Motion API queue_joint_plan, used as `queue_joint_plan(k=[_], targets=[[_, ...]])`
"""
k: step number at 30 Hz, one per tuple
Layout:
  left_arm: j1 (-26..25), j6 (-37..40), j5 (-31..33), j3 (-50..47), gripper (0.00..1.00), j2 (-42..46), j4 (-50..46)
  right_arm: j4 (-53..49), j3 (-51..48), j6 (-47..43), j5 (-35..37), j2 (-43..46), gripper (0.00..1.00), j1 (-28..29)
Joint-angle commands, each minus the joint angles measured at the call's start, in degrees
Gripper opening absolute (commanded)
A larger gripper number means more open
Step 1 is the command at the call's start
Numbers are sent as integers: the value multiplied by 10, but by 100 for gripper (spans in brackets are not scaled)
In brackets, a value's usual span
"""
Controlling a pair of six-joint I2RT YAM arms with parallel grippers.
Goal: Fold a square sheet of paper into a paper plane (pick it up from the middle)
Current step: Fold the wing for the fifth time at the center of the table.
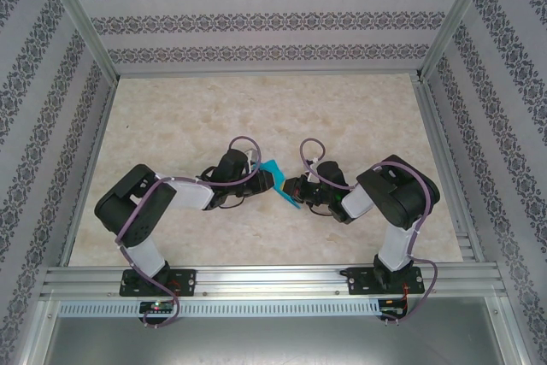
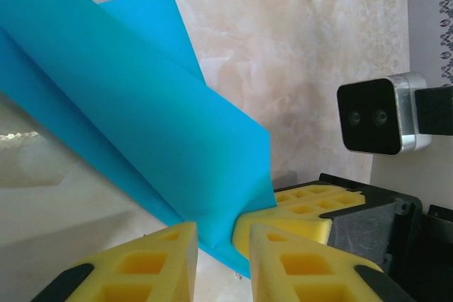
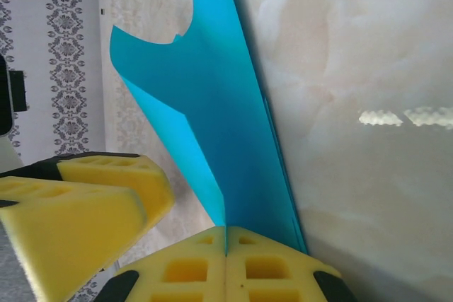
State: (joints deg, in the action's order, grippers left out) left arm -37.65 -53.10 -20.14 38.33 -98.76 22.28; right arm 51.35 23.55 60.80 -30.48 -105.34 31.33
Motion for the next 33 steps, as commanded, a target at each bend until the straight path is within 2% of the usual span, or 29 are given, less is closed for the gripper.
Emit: queue_joint_plan(k=[1,23,33], targets=[[-8,12,-14,15,24,-13,46,-34,-14,-8,17,-7,0,-6],[-9,17,-13,35,18,-53,48,-51,-11,-19,14,-14,0,-8],[-9,19,-10,43,15,-62,35,-69,-9,-26,11,0,5,-9]])
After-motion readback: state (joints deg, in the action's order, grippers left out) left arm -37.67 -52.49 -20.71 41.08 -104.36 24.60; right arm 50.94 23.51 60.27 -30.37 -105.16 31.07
